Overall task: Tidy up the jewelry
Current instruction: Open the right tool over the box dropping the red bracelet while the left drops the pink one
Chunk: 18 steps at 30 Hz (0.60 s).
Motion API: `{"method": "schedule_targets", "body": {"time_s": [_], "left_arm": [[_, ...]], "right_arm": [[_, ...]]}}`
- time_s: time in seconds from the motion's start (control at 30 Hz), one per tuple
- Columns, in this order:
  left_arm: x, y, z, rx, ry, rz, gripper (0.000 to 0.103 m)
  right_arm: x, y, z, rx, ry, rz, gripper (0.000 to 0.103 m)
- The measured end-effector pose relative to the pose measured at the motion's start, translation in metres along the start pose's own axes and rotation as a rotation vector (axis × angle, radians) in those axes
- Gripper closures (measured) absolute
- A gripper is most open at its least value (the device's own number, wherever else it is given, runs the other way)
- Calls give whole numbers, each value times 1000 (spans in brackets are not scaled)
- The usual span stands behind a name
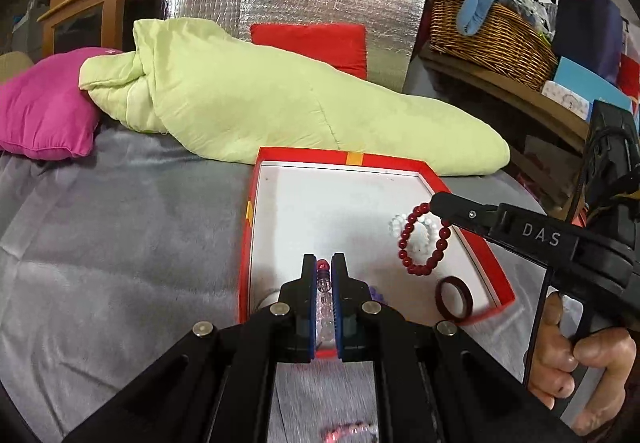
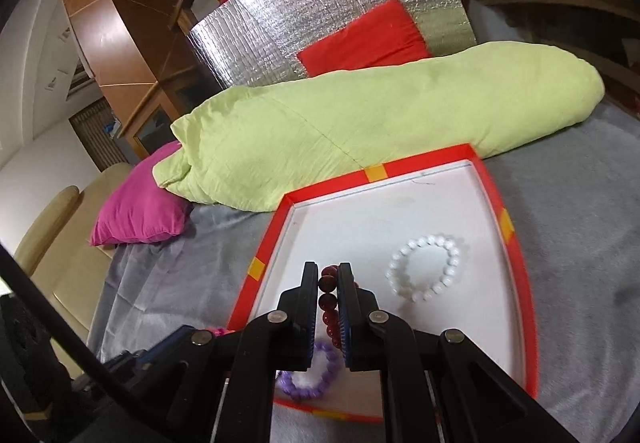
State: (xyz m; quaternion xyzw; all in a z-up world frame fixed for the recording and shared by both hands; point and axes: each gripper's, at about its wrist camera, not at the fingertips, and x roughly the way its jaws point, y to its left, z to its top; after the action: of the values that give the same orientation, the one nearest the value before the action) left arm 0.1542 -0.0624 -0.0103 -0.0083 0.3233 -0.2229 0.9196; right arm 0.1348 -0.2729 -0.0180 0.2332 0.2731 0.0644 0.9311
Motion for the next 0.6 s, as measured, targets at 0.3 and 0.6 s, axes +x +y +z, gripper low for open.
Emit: {"method": "schedule_targets", "body": {"time_s": [0.3, 0.6], "left_arm": [[29, 4, 7, 8, 20, 17, 96], [48, 9, 13, -1, 34, 21, 96]], "right_arm": [[25, 3, 10, 21, 26, 25, 93], [46, -1, 15, 70, 50, 48, 93]]}}
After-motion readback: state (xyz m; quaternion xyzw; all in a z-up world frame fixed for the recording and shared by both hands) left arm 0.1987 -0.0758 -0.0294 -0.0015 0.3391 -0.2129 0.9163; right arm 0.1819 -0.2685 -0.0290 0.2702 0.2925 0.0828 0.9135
